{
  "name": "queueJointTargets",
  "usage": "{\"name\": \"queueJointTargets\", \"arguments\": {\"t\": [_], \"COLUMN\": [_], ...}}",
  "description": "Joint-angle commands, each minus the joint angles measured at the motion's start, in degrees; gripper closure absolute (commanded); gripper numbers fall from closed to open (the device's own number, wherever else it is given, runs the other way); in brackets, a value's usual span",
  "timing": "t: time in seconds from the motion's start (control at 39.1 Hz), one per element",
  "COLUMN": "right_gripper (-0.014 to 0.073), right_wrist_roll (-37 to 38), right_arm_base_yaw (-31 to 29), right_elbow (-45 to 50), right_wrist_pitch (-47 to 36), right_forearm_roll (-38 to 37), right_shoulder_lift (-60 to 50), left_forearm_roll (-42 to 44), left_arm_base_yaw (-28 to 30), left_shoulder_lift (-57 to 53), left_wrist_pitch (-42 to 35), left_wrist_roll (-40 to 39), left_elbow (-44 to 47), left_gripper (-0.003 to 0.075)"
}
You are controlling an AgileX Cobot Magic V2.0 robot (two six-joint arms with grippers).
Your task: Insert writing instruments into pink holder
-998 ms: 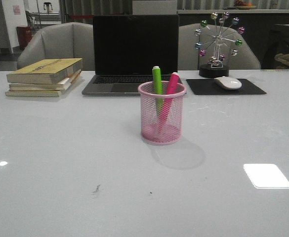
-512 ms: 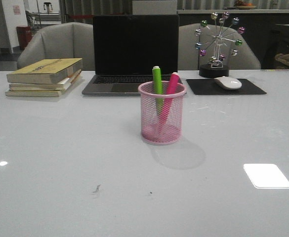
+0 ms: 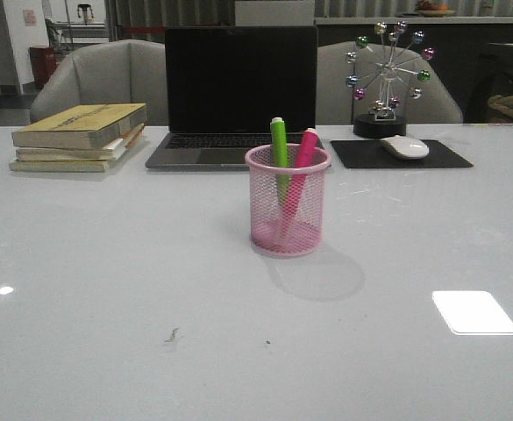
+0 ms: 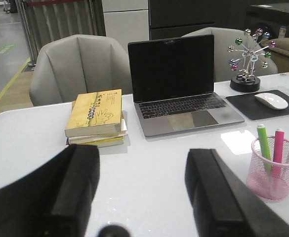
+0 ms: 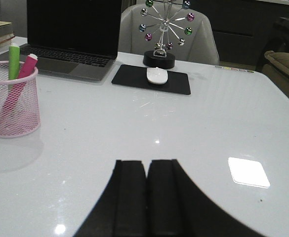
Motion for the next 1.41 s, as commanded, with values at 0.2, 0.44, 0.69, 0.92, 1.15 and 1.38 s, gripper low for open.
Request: {"name": "queueJointTargets", "arguments": {"t": [0.2,0.44,0.69,0.92,1.15,1.38], "right_gripper": [0.0564,0.0564,0.0564,0.0564,0.0564,0.0564], "right_wrist_roll": [-0.48,-0.48,-0.48,-0.48,-0.48,-0.48], "right_arm_base_yaw": [-0.02,-0.02,-0.02,-0.02,-0.02,-0.02], "right_elbow": [0.03,0.03,0.03,0.03,0.03,0.03], "right_wrist_pitch": [-4.44,-4.44,-4.44,-4.44,-4.44,-4.44], "right_forearm_roll": [0.00,0.00,0.00,0.00,0.00,0.00], "right_shoulder_lift": [-0.91,-0.91,-0.91,-0.91,-0.91,-0.91], "left_forearm_roll": [-0.45,-0.82,-0.82,6.40,16.14,15.88], "left_arm_base_yaw": [-0.01,0.11,0.11,2.07,5.08,5.08], "left_shoulder_lift": [0.37,-1.96,-4.67,-5.38,-10.25,-16.14], "left_wrist_pitch": [-4.94,-5.81,-13.23,-18.84,-18.83,-20.51], "left_wrist_roll": [0.06,0.06,0.06,-11.28,-18.01,-18.01], "left_elbow": [-1.50,-1.50,-1.50,1.72,9.00,19.59], "left_gripper": [0.0305,0.0623,0.0621,0.0621,0.0621,0.0621]}}
